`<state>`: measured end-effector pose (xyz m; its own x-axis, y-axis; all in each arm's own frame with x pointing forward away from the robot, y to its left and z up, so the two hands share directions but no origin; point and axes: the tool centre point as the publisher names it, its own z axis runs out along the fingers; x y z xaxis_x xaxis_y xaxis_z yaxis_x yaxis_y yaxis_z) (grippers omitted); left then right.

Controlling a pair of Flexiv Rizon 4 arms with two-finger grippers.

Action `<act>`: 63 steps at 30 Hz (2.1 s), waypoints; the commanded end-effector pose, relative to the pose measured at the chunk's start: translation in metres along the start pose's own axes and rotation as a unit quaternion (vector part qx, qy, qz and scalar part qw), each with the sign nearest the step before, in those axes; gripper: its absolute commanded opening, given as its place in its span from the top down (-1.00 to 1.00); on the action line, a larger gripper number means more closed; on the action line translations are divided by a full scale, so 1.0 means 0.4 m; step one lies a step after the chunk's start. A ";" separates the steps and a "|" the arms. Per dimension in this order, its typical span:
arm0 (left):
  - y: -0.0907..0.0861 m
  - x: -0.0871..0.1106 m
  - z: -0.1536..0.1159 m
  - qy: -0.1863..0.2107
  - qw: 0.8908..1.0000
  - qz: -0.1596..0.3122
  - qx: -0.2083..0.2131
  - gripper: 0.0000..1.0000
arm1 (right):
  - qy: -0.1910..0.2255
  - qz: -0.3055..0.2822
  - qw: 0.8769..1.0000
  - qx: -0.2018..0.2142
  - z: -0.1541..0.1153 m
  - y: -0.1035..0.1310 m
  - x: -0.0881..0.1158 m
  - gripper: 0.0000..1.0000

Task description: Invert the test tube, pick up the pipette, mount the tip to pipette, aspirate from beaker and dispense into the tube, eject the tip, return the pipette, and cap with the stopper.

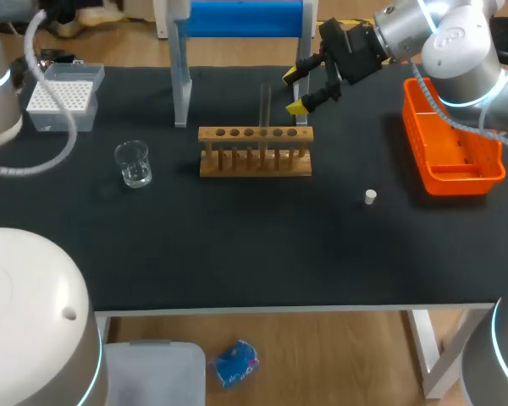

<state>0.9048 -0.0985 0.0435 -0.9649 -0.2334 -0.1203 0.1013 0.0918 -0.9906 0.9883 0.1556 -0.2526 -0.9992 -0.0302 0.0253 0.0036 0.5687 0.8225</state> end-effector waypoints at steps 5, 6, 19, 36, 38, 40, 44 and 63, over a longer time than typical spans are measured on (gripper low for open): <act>-0.050 -0.030 0.194 0.081 0.997 0.009 0.013 1.00 | 0.002 0.000 1.000 0.001 -0.001 0.000 -0.002 -1.00; -0.050 -0.032 0.212 0.084 0.996 0.016 0.008 1.00 | 0.002 0.000 1.000 0.001 -0.001 0.000 -0.002 -1.00; -0.002 -0.047 0.340 0.117 0.993 0.002 0.022 1.00 | 0.002 0.000 1.000 0.001 -0.001 0.000 -0.002 -1.00; 0.046 -0.068 0.335 0.097 0.995 -0.004 0.017 1.00 | 0.002 0.000 1.000 0.001 -0.001 0.000 -0.002 -1.00; 0.046 -0.068 0.335 0.097 0.995 -0.004 0.017 1.00 | 0.002 0.000 1.000 0.001 -0.001 0.000 -0.002 -1.00; 0.046 -0.068 0.335 0.097 0.995 -0.004 0.017 1.00 | 0.002 0.000 1.000 0.001 -0.001 0.000 -0.002 -1.00; 0.046 -0.068 0.335 0.097 0.995 -0.004 0.017 1.00 | 0.002 0.000 1.000 0.001 -0.001 0.000 -0.002 -1.00; 0.090 -0.144 0.337 0.100 0.994 -0.016 0.039 1.00 | 0.002 0.000 1.000 0.001 -0.001 0.000 -0.002 -1.00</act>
<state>0.9892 -0.2096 0.0081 -0.9957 -0.0484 -0.0795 0.0788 0.0161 -0.9968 0.9883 0.1556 -0.2526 -0.9992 -0.0302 0.0253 0.0036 0.5687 0.8225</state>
